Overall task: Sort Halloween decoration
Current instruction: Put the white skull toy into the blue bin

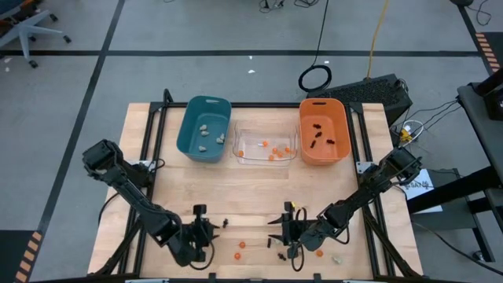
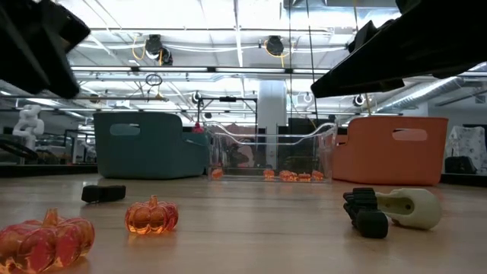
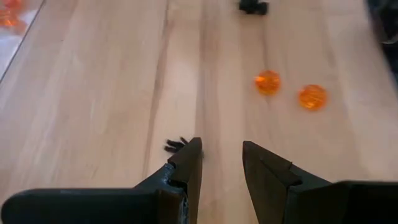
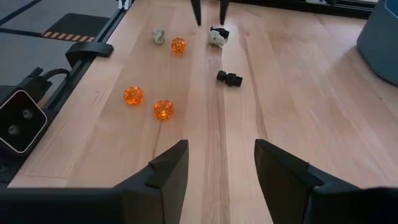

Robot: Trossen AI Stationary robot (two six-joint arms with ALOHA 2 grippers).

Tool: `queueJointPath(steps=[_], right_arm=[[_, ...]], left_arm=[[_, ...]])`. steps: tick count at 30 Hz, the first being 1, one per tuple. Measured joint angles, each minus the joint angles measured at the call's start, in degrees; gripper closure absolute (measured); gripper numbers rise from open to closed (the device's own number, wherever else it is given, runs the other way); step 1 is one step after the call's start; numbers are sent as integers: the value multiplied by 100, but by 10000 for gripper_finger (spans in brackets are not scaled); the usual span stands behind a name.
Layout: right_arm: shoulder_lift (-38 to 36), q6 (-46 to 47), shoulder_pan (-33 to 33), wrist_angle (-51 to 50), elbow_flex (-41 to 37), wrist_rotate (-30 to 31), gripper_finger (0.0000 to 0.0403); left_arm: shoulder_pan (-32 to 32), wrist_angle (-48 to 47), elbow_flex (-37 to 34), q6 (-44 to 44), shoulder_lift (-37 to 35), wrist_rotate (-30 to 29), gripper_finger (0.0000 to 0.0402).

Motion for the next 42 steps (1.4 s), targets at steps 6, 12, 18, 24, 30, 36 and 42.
queueJointPath(steps=[6,12,18,24,30,36,42], right_arm=[[0,0,-7,-5,0,1,236],[0,0,-9,20,0,0,236],[0,0,-8,3,0,0,236],[0,0,-9,0,0,0,236],[0,0,-9,-2,0,0,236],[0,0,-9,-4,0,0,236],[0,0,-9,-7,0,0,236]], left_arm=[[75,-77,48,-83,145,1024,286],[1,-750,144,-288,-97,1764,286],[-31,-1857,130,-901,-125,2216,286],[-26,-1939,133,-902,-125,2141,286],[-66,-1948,131,-894,-125,1538,286],[-46,-1950,131,-1222,-125,1472,268],[-53,-1930,111,-1762,-125,1455,206]])
